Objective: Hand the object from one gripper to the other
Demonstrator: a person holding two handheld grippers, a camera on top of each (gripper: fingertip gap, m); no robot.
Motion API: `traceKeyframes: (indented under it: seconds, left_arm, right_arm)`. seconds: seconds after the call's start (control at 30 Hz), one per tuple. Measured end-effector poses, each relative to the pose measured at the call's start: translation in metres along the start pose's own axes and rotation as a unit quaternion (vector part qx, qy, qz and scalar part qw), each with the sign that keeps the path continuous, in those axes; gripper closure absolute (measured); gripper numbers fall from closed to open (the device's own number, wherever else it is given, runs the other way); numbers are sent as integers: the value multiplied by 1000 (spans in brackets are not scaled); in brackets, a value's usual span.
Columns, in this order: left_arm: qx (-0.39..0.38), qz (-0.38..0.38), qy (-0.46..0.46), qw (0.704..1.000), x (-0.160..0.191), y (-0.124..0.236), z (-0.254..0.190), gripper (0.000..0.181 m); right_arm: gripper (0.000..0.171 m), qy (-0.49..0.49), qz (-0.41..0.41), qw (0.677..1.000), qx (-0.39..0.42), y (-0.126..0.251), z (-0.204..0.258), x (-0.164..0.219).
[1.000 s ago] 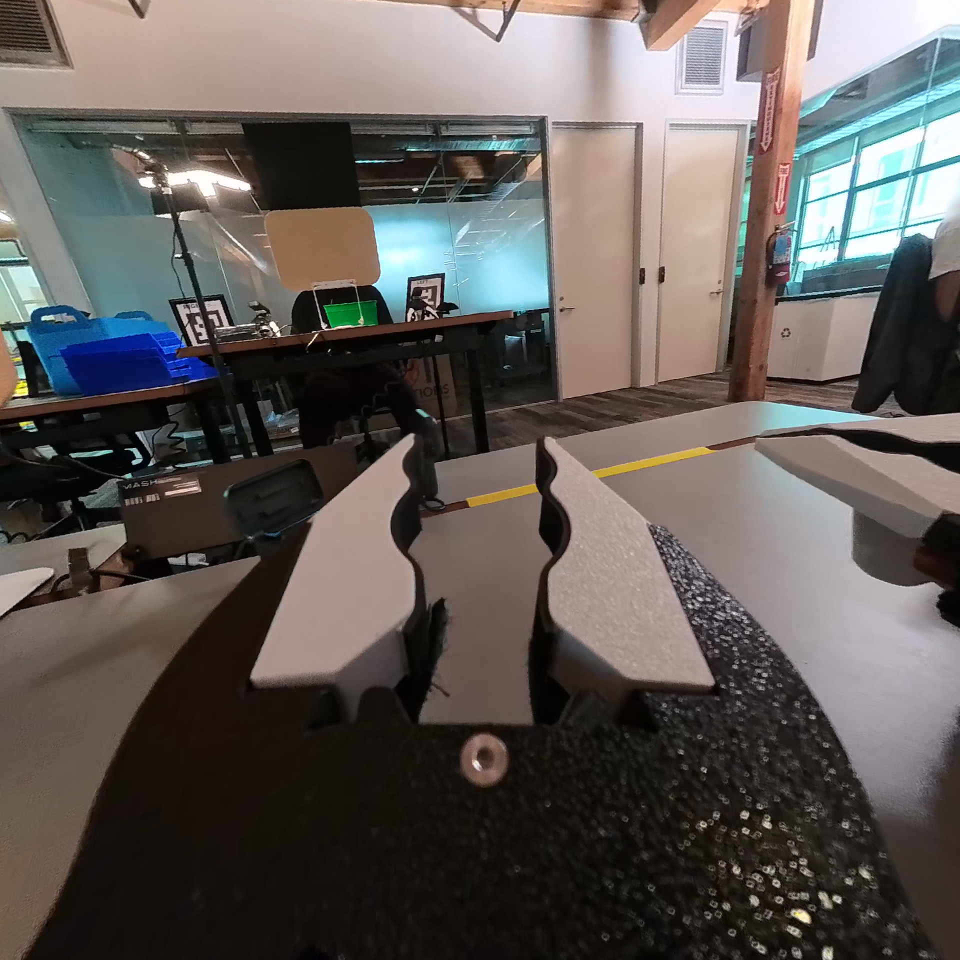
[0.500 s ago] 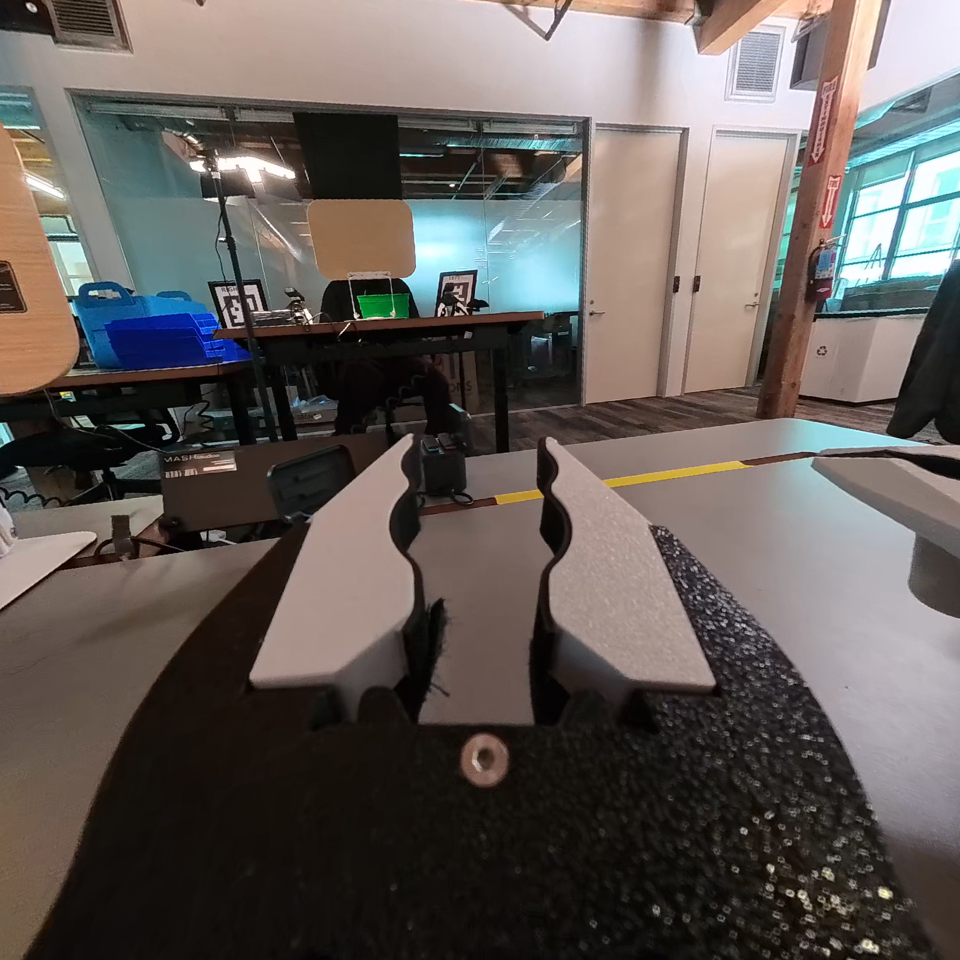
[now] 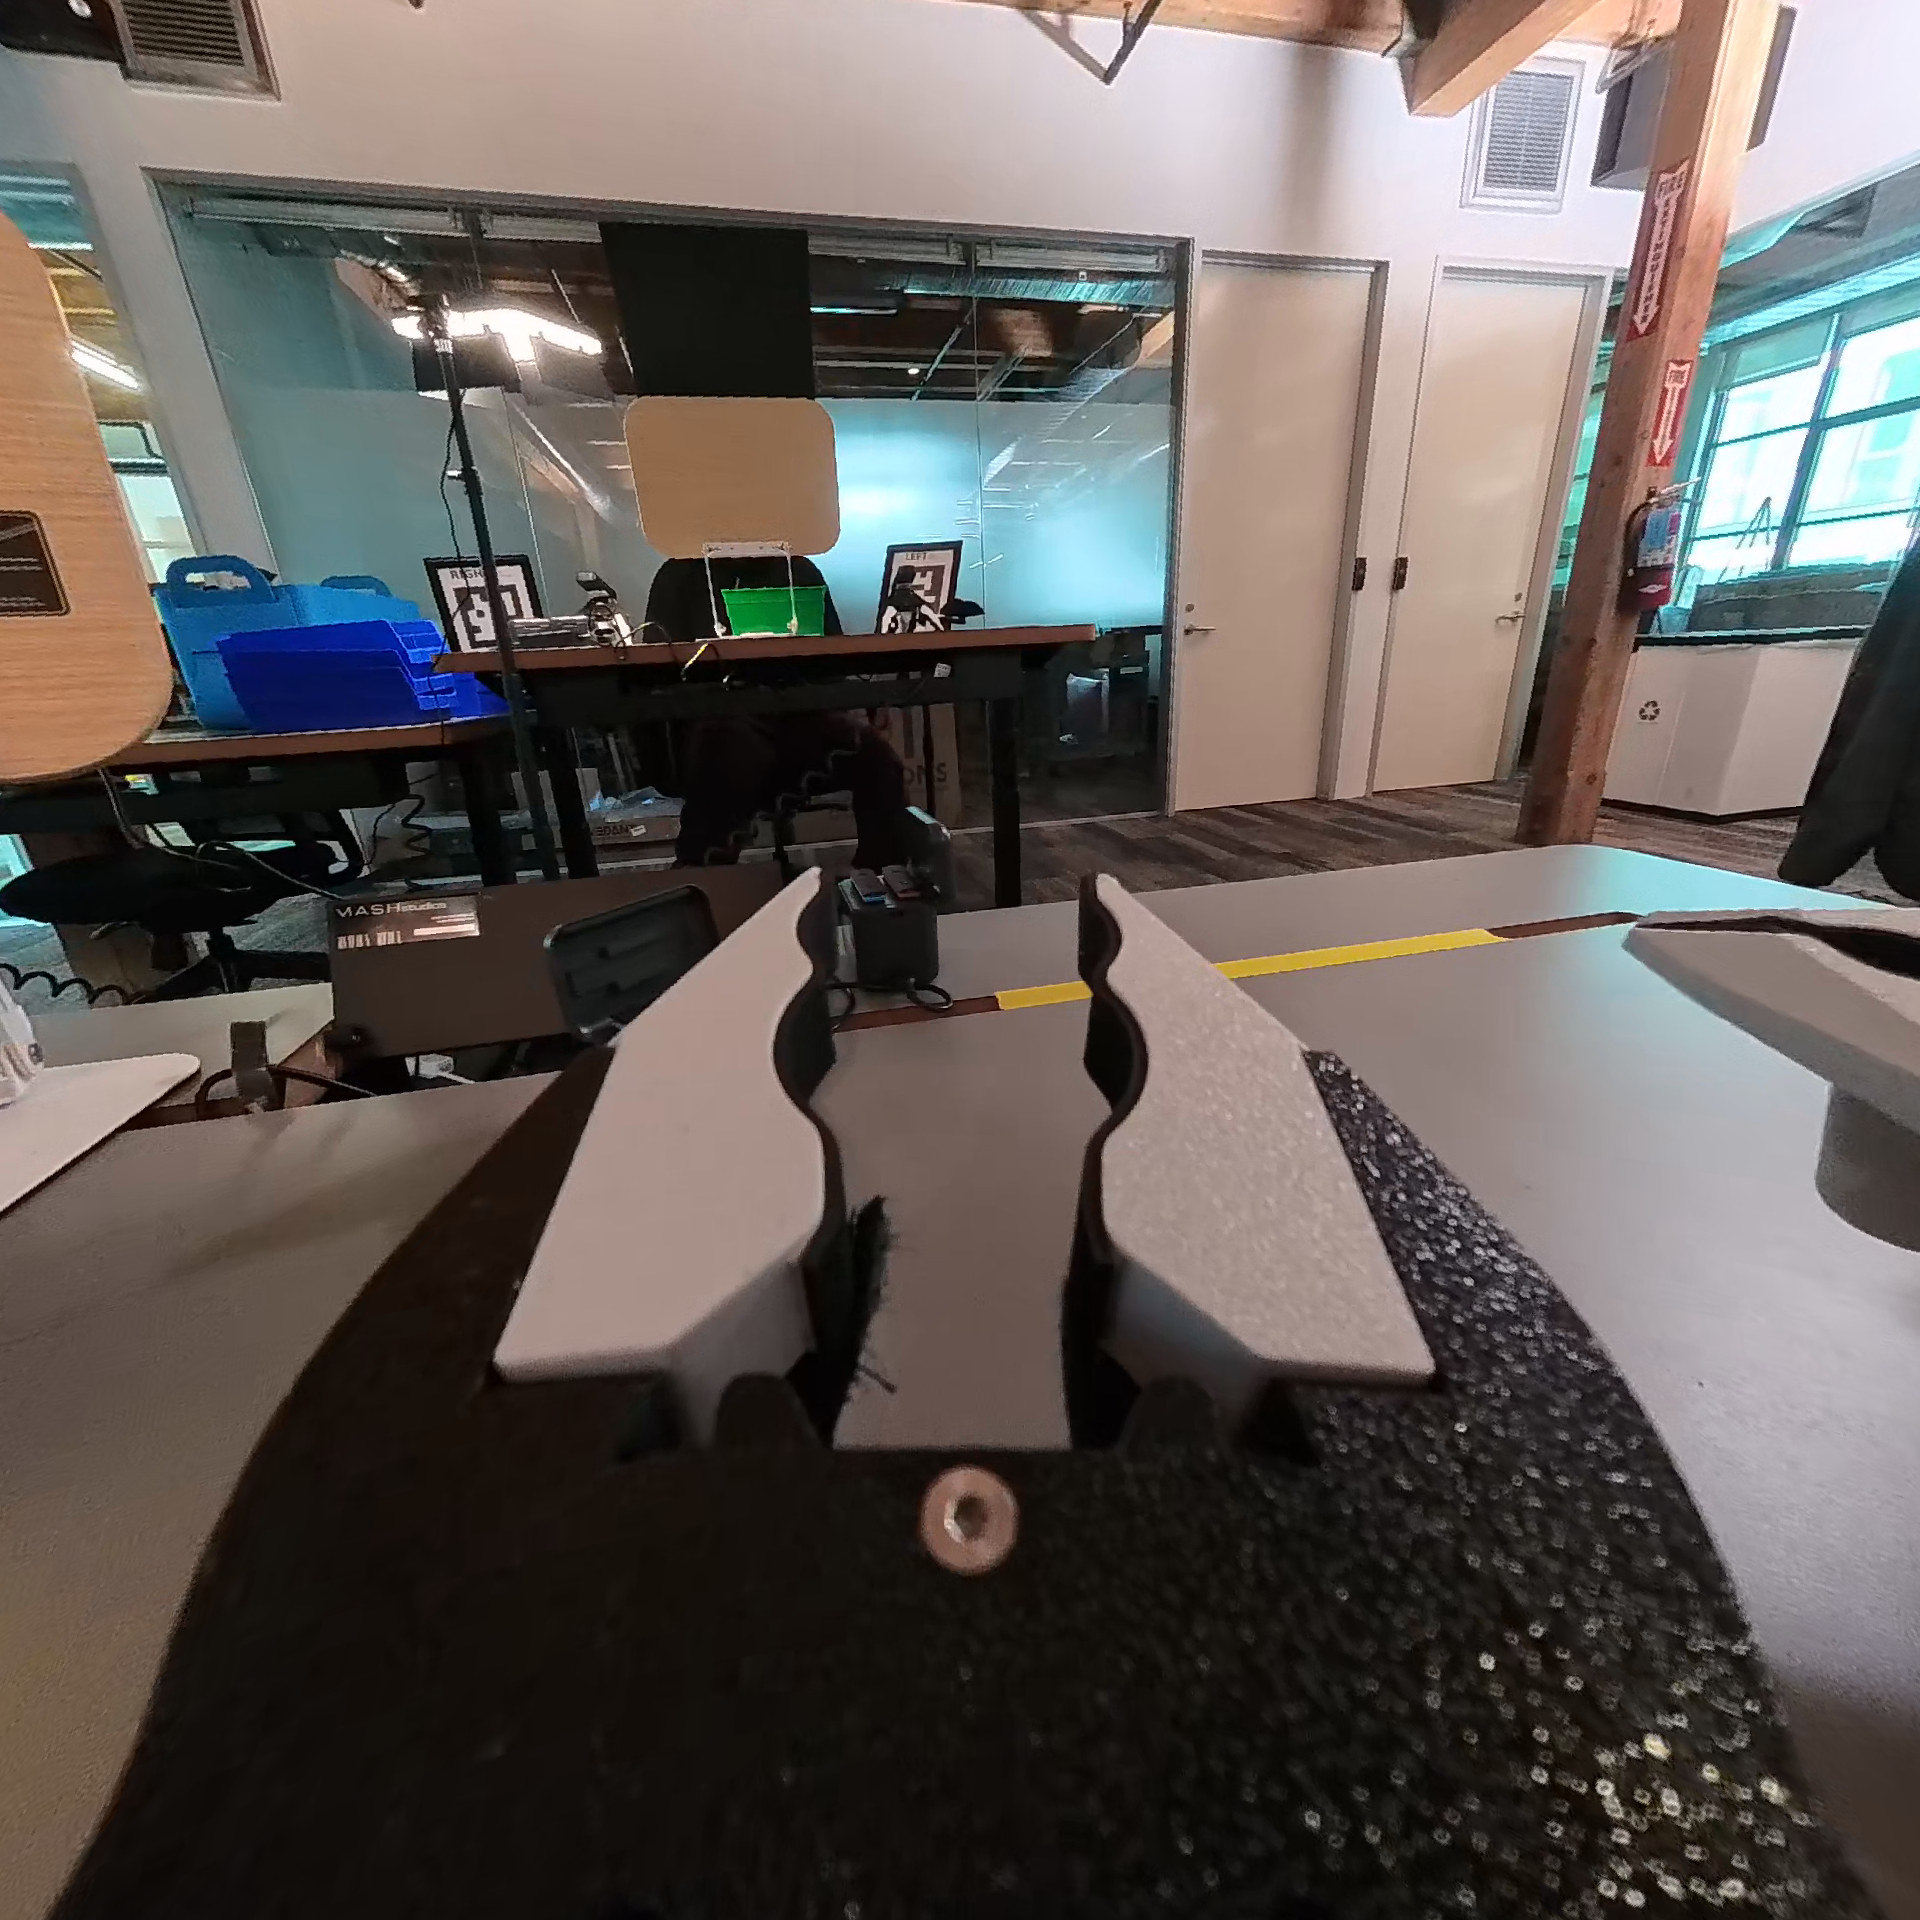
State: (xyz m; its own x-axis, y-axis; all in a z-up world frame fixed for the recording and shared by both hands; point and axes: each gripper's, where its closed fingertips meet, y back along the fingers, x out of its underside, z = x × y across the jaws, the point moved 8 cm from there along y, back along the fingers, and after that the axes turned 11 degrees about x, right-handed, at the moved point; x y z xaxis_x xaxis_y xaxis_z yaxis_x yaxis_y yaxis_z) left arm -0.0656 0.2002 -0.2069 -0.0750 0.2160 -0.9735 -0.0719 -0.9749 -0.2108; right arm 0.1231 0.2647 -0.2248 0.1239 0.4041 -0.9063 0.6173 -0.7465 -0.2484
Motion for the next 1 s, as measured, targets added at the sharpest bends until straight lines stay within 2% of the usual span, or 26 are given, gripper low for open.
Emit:
traceKeyframes:
  seconds: [0.17,0.43,0.57,0.63,0.8,0.93,1.0]
  left_arm:
    - [1,0,-15,1000,-2,0,-2,136]
    - [-29,14,-96,995,-9,8,8,130]
    - [-32,20,-96,995,-20,10,11,121]
    - [-7,42,-95,995,-35,4,7,120]
    - [61,139,-134,979,-93,-8,14,112]
    - [69,259,-73,961,-124,6,65,107]
    - [61,339,-32,938,-128,25,102,116]
  right_arm:
    - [171,-3,-4,1000,3,0,-1,-1]
    - [171,14,-14,1000,4,2,1,-3]
    - [171,63,-27,998,-5,5,7,-2]
    - [171,90,-33,995,-20,7,14,-2]
    - [171,72,-39,996,-19,9,11,-4]
    - [171,43,-31,999,-6,9,5,-3]
    - [171,42,-33,999,-7,10,5,-4]
